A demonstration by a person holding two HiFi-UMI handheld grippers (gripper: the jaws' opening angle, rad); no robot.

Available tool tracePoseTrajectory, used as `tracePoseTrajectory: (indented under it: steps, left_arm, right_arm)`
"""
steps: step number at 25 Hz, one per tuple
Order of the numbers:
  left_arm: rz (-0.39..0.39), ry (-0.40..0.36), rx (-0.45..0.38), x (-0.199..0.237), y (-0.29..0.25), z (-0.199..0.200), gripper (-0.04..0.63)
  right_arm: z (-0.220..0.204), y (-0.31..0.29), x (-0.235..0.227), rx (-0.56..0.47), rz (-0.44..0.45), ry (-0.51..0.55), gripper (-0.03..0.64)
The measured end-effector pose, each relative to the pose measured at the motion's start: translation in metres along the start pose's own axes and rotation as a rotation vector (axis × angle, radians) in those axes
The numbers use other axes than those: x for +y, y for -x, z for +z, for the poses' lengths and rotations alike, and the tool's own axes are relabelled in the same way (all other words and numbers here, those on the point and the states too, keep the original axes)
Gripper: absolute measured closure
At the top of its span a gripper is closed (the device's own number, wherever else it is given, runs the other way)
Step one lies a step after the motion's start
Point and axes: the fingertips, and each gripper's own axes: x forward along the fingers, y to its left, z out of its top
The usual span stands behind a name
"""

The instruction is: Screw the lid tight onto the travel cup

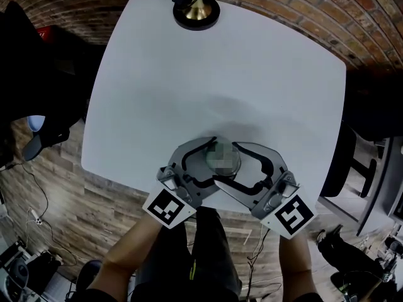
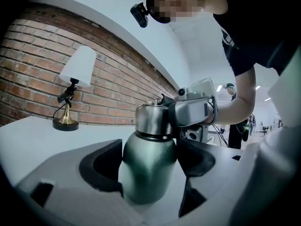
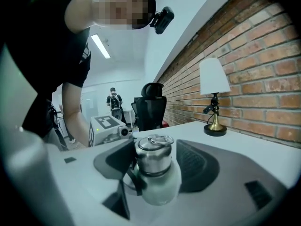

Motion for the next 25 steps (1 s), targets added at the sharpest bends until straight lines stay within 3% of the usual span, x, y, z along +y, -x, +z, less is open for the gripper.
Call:
tracePoseTrajectory:
  steps: [5,8,15,18,21,25]
  left_arm:
    - [-0.010,0.005,-0.002,0.001,-0.001,0.000,0.253]
    - [0.000,0.001,0.003,0.001,0.001,-0.002,0.253]
    - [0.049,0.003,0.003,0.001,0.003,-0.002,0.253]
    - [0.061,0.001,0.006,0.000,0.003,-0.002,0.253]
    - [0.066,0.002,0.003,0.000,0.002,-0.002,0.253]
    - [0.067,-0.006,-0.001,0.001,0.002,-0.002,0.253]
  right_arm:
    - [0.002,-0.001,-0.003,-0.022,-0.021,-0.007,0.350]
    - [0.005,-0.002,-0.003,-0.052,-0.097,-0.010,0.353]
    - [0.009,0.004,-0.008,-0.169,-0.514,-0.114,0.359]
    - [0.006,0.006,-0.008,-0.190,-0.641,-0.157,0.370]
    - [0.004,0.006,-0.008,-0.186,-0.660,-0.162,0.370]
    - [0.003,0.005,-0.007,-0.172,-0.613,-0.146,0.370]
